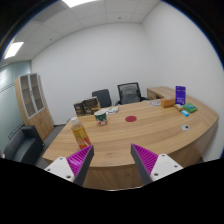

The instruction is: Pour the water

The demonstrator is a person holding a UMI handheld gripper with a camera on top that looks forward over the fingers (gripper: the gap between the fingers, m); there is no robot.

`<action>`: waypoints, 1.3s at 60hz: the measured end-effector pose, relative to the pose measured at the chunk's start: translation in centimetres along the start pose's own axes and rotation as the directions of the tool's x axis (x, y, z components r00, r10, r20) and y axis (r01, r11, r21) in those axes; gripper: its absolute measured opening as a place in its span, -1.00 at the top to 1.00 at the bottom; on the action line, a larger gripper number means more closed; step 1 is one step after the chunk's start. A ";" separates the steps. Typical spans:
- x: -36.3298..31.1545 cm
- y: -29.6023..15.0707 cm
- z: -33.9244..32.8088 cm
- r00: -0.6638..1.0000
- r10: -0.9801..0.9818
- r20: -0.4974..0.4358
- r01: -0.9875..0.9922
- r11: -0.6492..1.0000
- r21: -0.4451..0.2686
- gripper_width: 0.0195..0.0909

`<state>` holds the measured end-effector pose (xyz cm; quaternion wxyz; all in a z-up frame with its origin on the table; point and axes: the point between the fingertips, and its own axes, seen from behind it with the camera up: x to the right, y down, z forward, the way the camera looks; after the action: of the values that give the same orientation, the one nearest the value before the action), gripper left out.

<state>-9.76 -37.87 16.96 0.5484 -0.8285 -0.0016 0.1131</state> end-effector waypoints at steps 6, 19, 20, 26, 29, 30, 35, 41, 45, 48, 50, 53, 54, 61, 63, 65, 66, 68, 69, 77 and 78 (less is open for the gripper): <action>-0.7 0.1 0.5 1.000 -0.005 0.003 0.005 1.000 -0.002 -0.76; -6.3 1.2 3.0 0.997 -0.057 0.043 0.057 0.998 0.008 -0.76; -6.8 1.5 3.4 0.997 -0.062 0.046 0.062 0.998 0.008 -0.76; -10.2 3.5 6.8 0.995 -0.061 0.074 0.062 0.998 -0.001 -0.76; -12.0 4.3 9.0 0.994 -0.063 0.092 0.063 0.998 0.001 -0.76; -12.7 4.4 9.8 0.993 -0.066 0.098 0.066 0.998 0.005 -0.76; -14.3 5.5 14.5 0.989 -0.097 0.108 0.095 0.995 0.024 -0.77; -15.7 5.4 20.1 0.994 -0.099 0.053 0.097 0.994 0.044 -0.77; -16.5 4.7 22.9 0.996 -0.089 0.021 0.087 0.994 0.073 -0.78; -17.5 4.1 24.4 0.996 -0.088 -0.010 0.089 0.992 0.089 -0.78; -17.6 3.7 25.5 0.995 -0.095 -0.026 0.098 0.990 0.099 -0.78; -17.8 3.1 27.0 0.992 -0.116 -0.049 0.121 0.986 0.116 -0.77; -17.7 3.0 27.4 0.990 -0.125 -0.060 0.131 0.984 0.120 -0.78; -16.2 2.7 30.4 0.977 -0.163 -0.136 0.180 0.977 0.118 -0.09; -16.0 2.4 30.5 0.973 -0.167 -0.159 0.187 0.974 0.126 -0.02; -15.9 2.1 30.7 0.970 -0.168 -0.178 0.194 0.971 0.138 0.03; -16.0 2.1 30.7 0.968 -0.165 -0.188 0.192 0.971 0.139 0.04; -14.2 1.9 32.2 0.964 -0.158 -0.213 0.188 0.974 0.128 0.11; -15.7 2.5 30.9 0.966 -0.152 -0.207 0.180 0.976 0.123 0.13; -15.5 2.7 32.4 0.972 -0.138 -0.190 0.142 0.990 0.007 0.28; -17.2 2.6 32.1 0.976 -0.128 -0.177 0.130 0.991 0.002 0.28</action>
<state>-32.90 -11.94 5.78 0.5581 -0.8297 -0.0059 0.0032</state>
